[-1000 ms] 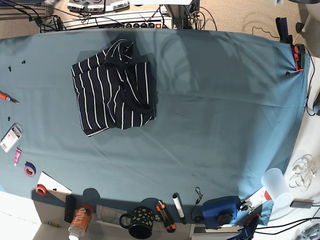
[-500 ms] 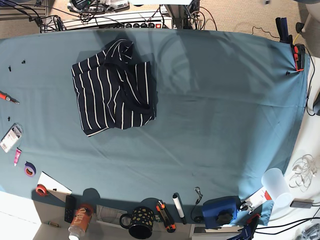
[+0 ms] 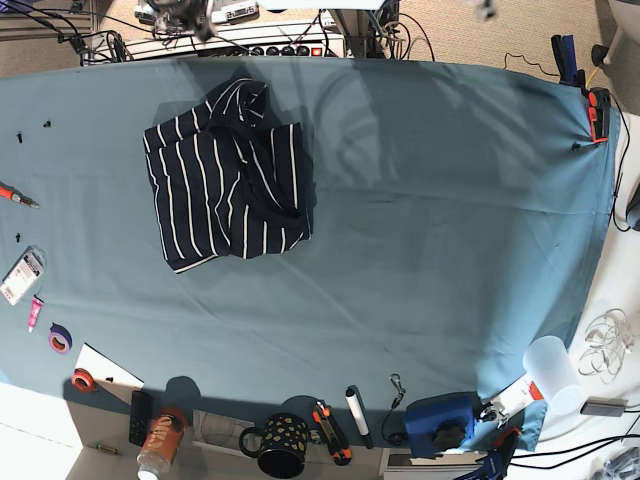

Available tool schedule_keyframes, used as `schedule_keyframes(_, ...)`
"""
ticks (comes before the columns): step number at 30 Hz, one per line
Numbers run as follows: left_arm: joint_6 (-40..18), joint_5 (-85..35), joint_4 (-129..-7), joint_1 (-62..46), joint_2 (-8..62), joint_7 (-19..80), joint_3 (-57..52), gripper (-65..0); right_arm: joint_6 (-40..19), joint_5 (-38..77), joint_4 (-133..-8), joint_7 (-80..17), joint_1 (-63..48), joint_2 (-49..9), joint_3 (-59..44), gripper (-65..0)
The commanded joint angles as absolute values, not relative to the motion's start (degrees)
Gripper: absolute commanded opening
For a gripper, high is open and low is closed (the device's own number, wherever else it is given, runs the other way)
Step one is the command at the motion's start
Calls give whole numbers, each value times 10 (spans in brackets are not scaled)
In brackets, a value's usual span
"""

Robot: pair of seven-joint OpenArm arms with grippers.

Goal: Layout the t-shirt on the table in an organized manner, then fold the t-shirt properly

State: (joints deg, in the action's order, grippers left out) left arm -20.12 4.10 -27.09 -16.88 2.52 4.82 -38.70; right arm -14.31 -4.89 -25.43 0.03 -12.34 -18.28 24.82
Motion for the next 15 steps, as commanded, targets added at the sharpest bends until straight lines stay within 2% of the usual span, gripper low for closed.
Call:
schedule_keyframes(1,-204,43,-273,-173,25,46,-388,-650,-141,-50,-254,6,-123,-184,248,-650)
schedule_keyframes(15,-209,43,-293,-171,19,46,-388,-650,-141,-50,-255,9,-122,-176,248,-650)
